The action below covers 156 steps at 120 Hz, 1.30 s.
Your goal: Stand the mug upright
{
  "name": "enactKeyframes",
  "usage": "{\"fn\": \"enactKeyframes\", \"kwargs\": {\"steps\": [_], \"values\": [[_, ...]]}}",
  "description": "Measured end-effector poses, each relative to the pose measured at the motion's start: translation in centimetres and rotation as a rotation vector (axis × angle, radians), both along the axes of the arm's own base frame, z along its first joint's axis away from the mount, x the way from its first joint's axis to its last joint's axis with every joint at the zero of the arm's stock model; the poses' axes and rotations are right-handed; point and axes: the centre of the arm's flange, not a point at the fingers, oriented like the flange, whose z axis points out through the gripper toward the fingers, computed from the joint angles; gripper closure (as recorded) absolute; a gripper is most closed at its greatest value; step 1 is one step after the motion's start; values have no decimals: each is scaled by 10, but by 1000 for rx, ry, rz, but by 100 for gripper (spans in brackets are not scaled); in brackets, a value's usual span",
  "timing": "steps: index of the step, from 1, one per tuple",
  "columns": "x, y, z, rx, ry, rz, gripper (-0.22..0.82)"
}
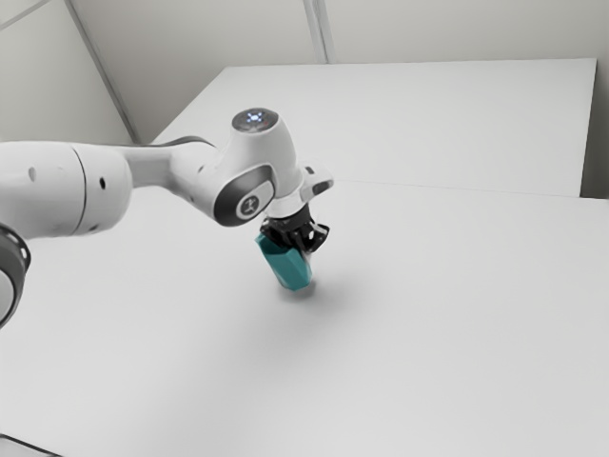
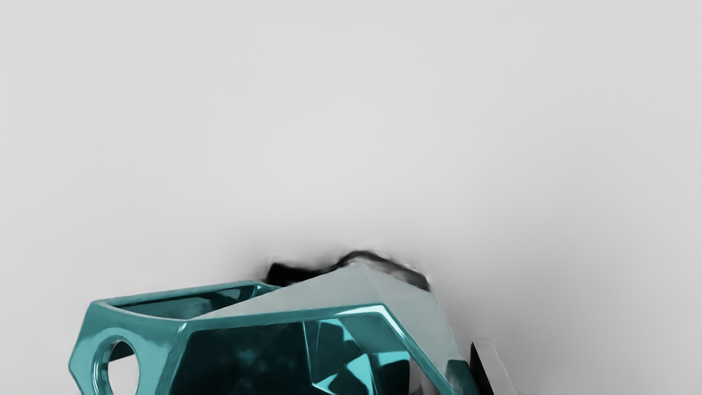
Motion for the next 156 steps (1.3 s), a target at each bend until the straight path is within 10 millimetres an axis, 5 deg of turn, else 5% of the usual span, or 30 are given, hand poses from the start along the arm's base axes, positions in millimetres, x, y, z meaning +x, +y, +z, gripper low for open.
{"fn": "enactKeyframes", "kwargs": {"steps": [69, 98, 126, 156], "values": [[-42, -23, -15, 24, 245, 261, 74], [-3, -21, -21, 27, 251, 313, 74], [1, -30, -27, 43, 257, 312, 74], [0, -39, -9, 39, 245, 316, 26]]}}
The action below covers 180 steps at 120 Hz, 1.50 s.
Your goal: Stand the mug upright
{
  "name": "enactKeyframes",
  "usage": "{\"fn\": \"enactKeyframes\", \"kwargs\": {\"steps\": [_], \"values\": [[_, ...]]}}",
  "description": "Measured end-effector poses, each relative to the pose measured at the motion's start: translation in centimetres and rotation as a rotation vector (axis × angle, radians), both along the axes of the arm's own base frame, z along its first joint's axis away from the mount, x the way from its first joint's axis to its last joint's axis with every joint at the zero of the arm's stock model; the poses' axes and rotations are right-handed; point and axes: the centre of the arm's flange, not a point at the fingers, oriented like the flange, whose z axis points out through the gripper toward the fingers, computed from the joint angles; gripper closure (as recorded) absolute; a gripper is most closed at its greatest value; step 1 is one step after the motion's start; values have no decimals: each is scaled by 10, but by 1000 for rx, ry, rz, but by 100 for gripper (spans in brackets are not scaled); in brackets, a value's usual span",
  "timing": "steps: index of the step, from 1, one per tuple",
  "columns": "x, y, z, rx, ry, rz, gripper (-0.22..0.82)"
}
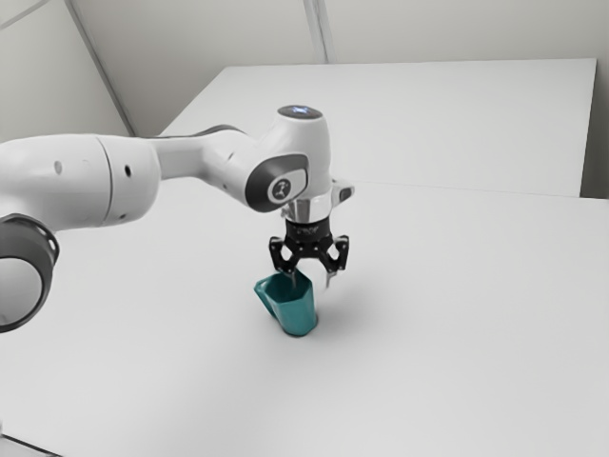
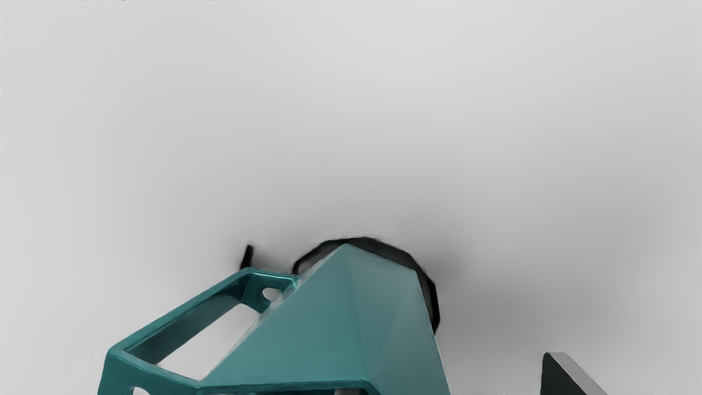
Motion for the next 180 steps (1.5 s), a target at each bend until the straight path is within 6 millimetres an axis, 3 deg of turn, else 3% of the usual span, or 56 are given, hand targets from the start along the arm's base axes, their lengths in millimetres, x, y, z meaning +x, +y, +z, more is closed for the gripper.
{"fn": "enactKeyframes", "kwargs": {"steps": [24, 38, 53, 68, 85, 95, 104, 119, 129, 136, 156, 180], "values": [[-8, 14, 80, -7, -120, 34, 10], [-13, 44, 125, -19, -179, 65, 6], [-3, 110, 169, -73, -204, 93, 3], [9, 195, 233, -88, -269, 91, 2], [0, 288, 260, -75, -277, 97, 1], [-3, 322, 268, -71, -269, 81, 1], [-3, 318, 270, -74, -253, 14, 0], [5, 258, 286, -83, -257, -175, 0], [12, 233, 280, -90, -235, -265, 0], [13, 239, 277, -93, -226, -282, 0], [7, 293, 275, -92, -217, -260, 0], [8, 280, 275, -99, -207, -343, 0]]}}
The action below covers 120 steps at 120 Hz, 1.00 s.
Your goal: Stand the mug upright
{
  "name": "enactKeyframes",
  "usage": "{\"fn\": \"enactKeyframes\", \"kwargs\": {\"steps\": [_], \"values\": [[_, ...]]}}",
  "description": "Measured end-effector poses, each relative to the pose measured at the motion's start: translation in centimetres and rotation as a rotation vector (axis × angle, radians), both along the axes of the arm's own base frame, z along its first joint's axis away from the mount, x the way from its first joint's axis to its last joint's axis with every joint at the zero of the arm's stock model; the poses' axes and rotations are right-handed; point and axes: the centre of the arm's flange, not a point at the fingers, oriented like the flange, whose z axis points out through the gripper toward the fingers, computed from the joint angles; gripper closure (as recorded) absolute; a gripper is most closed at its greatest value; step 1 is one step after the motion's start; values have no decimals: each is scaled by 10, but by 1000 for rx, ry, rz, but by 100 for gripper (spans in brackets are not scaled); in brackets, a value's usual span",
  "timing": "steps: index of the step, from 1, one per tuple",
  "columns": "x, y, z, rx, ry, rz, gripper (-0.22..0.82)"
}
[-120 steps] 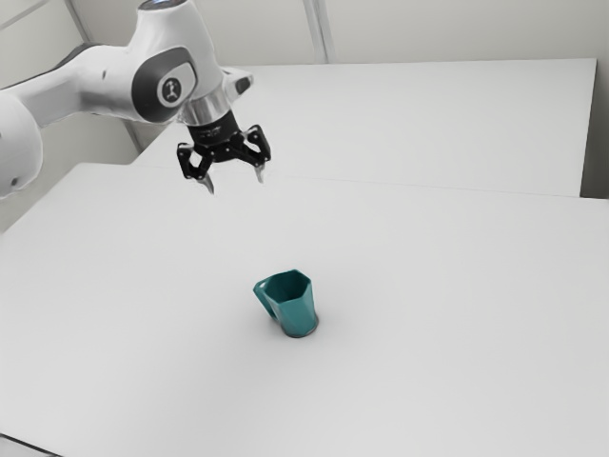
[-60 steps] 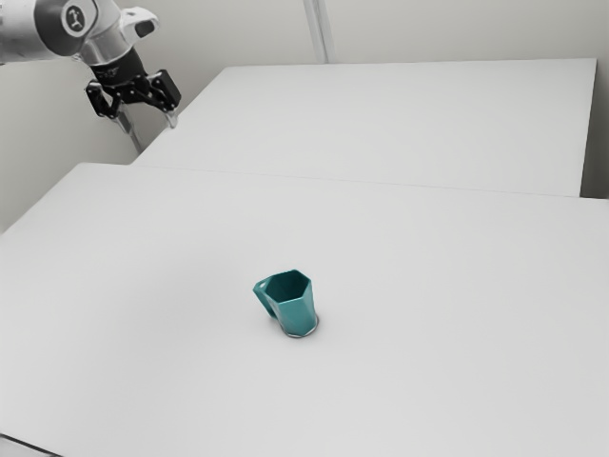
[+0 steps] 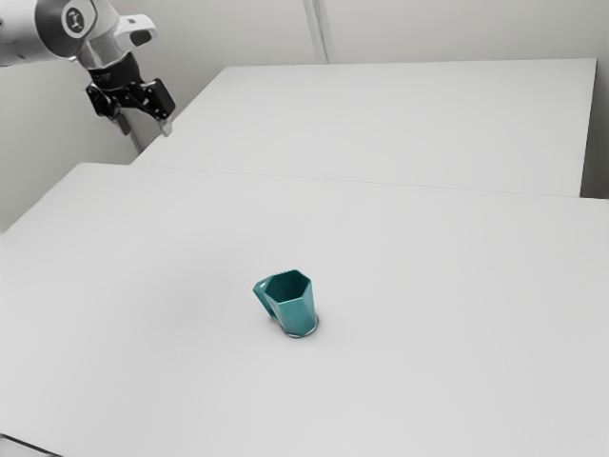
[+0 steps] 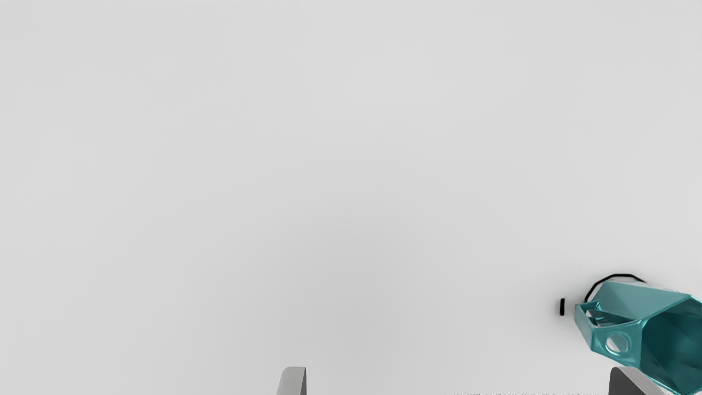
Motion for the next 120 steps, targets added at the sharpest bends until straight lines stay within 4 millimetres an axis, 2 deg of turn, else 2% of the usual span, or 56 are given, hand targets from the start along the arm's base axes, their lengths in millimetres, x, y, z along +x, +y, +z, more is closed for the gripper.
{"fn": "enactKeyframes", "kwargs": {"steps": [120], "values": [[0, 0, 0, 9, 5, -130, 0]]}}
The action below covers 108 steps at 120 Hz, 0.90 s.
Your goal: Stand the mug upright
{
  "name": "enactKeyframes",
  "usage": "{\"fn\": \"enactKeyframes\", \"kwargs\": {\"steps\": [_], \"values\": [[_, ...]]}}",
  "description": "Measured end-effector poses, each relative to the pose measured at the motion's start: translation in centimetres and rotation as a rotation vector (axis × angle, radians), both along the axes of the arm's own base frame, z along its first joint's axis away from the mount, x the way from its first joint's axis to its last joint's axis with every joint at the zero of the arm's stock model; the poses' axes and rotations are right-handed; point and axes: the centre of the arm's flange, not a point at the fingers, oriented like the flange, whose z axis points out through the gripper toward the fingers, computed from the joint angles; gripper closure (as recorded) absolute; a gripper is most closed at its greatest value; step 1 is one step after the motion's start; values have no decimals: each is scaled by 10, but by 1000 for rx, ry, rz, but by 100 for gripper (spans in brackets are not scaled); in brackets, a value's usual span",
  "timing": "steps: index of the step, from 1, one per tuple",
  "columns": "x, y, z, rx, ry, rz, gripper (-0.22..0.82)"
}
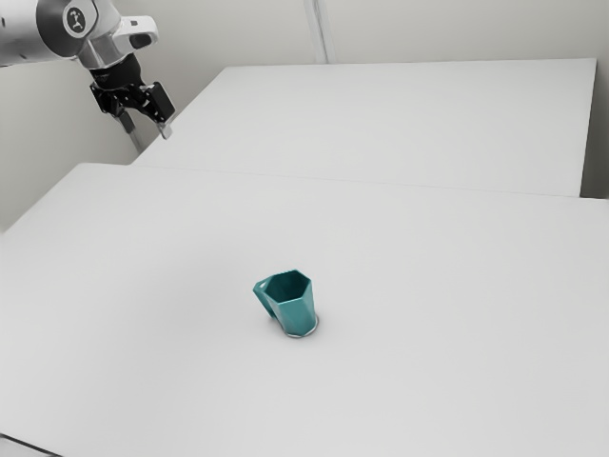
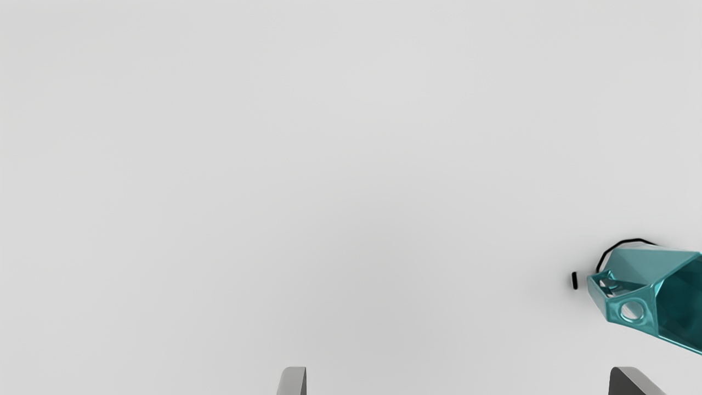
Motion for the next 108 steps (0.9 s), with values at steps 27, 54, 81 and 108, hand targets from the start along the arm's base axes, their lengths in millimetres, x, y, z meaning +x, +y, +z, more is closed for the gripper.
{"fn": "enactKeyframes", "kwargs": {"steps": [27, 54, 81, 108], "values": [[0, 0, 0, 1, 0, -10, 0], [0, 0, 0, 1, 0, -16, 0], [0, 0, 0, 2, 0, -21, 0], [0, 0, 0, 2, 1, -24, 0]]}}
